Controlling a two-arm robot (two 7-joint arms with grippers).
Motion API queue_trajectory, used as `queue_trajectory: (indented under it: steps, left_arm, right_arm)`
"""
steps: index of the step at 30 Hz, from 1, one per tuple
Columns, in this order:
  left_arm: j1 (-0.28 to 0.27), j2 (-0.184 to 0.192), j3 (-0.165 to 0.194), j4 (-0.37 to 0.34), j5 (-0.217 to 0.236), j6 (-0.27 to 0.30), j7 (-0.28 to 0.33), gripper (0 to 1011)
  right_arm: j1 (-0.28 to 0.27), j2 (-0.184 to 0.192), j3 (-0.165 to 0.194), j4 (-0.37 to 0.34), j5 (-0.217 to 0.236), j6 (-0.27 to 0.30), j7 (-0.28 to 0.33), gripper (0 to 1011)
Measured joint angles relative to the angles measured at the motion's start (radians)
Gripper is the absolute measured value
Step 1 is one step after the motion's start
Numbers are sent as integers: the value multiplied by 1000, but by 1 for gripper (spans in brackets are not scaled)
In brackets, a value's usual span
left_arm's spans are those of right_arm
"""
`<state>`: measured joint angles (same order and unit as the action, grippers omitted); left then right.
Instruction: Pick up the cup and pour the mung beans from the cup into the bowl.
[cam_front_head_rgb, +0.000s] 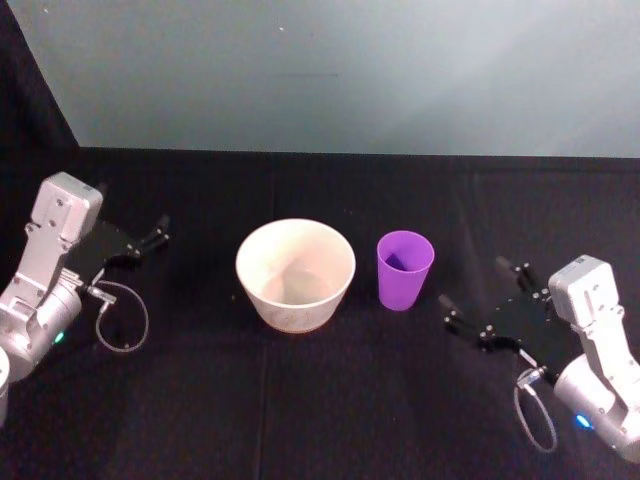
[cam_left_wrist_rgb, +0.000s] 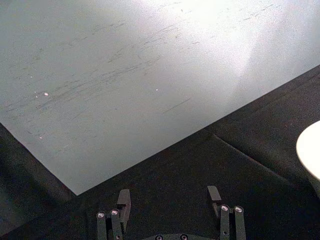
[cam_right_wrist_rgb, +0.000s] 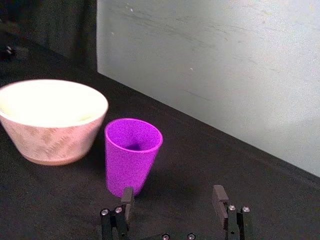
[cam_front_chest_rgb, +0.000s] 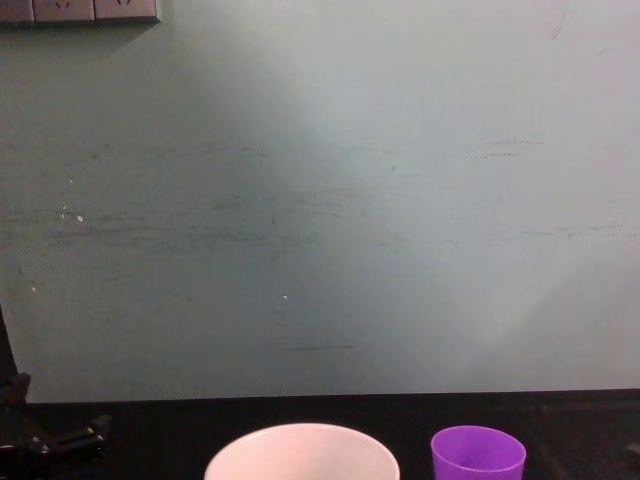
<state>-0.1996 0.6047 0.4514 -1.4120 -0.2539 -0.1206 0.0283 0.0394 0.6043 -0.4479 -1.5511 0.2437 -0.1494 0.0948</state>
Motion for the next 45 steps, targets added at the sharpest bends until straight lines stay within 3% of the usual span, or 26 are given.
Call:
queue_trajectory:
  steps: [9, 20, 32, 45]
  left_arm:
    - [0, 0, 0, 0, 0, 0, 0, 1000]
    - [0, 0, 0, 0, 0, 0, 0, 1000]
    - [0, 0, 0, 0, 0, 0, 0, 1000]
    - [0, 0, 0, 0, 0, 0, 0, 1000]
  right_arm:
    - [35, -63, 2, 28, 58, 15, 81, 1004]
    - [98, -143, -3, 109, 88, 44, 151, 1004]
    - [167, -227, -1, 208, 78, 65, 179, 1004]
    - [187, -273, 18, 258, 57, 63, 199, 968]
